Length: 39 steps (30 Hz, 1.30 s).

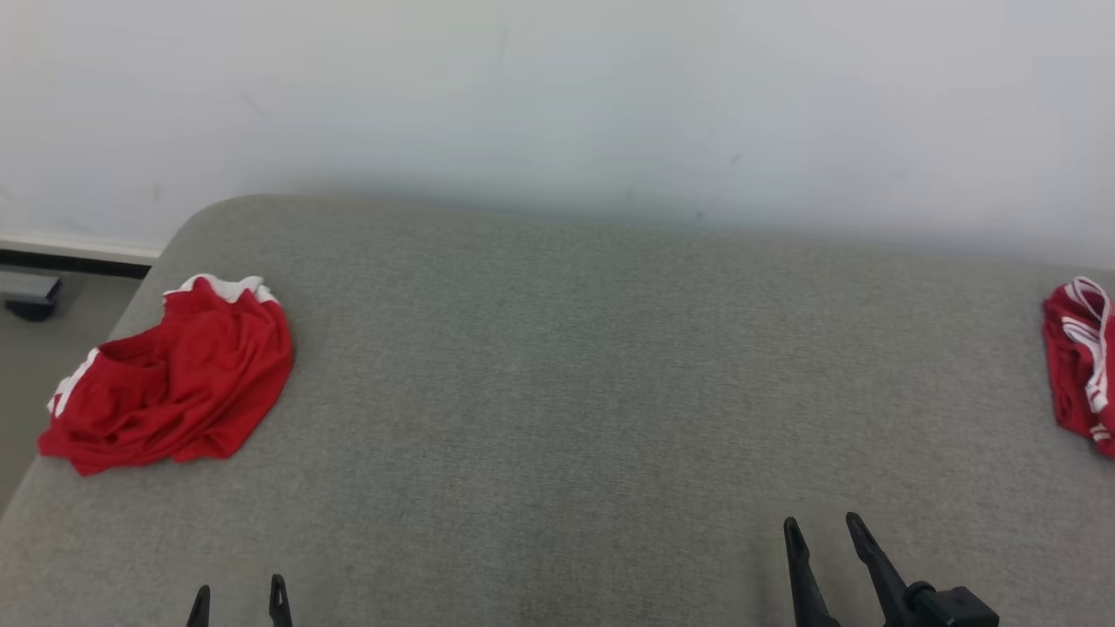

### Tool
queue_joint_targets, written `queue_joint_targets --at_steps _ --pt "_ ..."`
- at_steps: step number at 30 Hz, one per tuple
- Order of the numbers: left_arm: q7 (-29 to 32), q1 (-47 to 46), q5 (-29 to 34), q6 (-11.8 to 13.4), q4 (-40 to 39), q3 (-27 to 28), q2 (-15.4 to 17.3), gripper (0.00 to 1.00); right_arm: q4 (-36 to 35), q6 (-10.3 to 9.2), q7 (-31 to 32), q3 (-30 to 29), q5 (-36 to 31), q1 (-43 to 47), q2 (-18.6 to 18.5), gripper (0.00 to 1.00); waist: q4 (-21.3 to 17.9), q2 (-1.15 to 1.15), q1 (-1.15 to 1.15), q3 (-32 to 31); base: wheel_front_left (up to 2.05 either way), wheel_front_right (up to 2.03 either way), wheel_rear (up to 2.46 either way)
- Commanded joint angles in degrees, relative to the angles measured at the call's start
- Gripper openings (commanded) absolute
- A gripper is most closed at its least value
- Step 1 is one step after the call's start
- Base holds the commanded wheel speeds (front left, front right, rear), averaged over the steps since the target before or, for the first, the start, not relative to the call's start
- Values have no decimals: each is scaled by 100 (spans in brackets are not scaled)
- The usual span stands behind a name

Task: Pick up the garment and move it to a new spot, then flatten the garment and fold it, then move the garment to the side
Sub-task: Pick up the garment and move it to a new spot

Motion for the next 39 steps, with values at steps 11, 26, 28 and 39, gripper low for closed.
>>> queue_joint_targets --at_steps 11,26,28,39 --pt "-18 53 27 -12 32 62 -9 100 33 -15 -1 24 -51 -48 12 100 1262 0 0 87 0 0 0" --pt "-18 138 50 16 4 195 -8 100 87 -15 -1 198 30 -70 11 100 1749 0 0 -17 0 0 0" --pt "-18 143 43 28 -3 205 -8 100 95 -15 -1 211 24 -81 11 100 1745 0 0 -26 0 0 0" --pt "-18 61 -35 39 30 198 -8 100 83 -14 -1 223 23 -27 12 100 1629 0 0 -53 0 0 0"
